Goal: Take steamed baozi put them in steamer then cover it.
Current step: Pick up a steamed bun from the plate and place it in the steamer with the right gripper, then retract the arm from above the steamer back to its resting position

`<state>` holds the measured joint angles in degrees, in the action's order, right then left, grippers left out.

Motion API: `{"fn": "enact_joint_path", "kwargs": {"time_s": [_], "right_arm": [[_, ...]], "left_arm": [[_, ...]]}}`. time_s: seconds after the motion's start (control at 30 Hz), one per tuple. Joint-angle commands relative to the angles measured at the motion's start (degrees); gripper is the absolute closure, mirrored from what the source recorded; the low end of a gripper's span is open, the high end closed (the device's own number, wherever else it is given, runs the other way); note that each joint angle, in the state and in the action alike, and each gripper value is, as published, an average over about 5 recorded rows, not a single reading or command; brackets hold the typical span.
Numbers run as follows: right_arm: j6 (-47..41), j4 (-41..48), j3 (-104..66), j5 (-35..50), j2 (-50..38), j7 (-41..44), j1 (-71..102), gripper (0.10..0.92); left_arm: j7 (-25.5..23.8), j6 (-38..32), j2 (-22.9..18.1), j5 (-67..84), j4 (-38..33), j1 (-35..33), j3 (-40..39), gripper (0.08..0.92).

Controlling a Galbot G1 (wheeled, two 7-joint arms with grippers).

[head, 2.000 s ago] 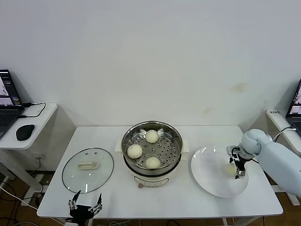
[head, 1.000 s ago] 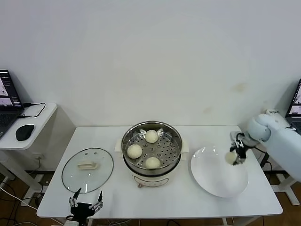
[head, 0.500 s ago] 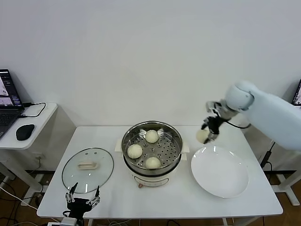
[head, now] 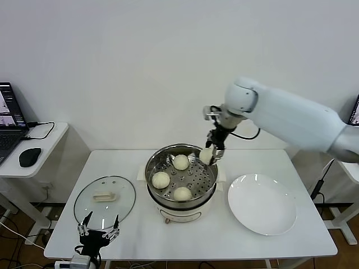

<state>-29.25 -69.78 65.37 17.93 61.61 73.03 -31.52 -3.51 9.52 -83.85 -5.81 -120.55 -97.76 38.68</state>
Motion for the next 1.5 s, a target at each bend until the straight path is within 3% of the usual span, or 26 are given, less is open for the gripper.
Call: {"fn": "enact_joint_path", "kwargs": {"time_s": [0.03, 0.5, 1.07, 1.33, 1.5], "right_arm": [[-1.86, 2.87, 4.02, 2.14, 7.59, -0.67, -0.14, 0.381], [-0.56, 6.83, 3.01, -7.03, 8.29, -0.67, 6.59, 0.381], [-0.82, 6.90, 0.94, -8.81, 7.69, -1.94, 8.97, 0.375], [-1.00, 4.19, -4.83, -6.85, 2.96, -0.42, 7.04, 0.216], [-0.75, -0.48, -15.36, -1.74, -5.38, -3.78, 8.05, 0.203]], "left_arm": [[-0.03, 0.08, 0.01, 0.49, -0.27, 0.39, -0.10, 0.177], [-0.06, 0.12, -0.51, 0.79, 0.70, 1.04, -0.07, 0.177], [-0.17, 0.18, -0.52, 0.90, 1.14, 1.24, -0.10, 0.177], [-0.65, 0.32, -1.17, 1.39, 0.29, 1.12, -0.40, 0.177], [-0.64, -0.51, -1.72, 1.86, -0.46, 0.72, -0.71, 0.177]]}}
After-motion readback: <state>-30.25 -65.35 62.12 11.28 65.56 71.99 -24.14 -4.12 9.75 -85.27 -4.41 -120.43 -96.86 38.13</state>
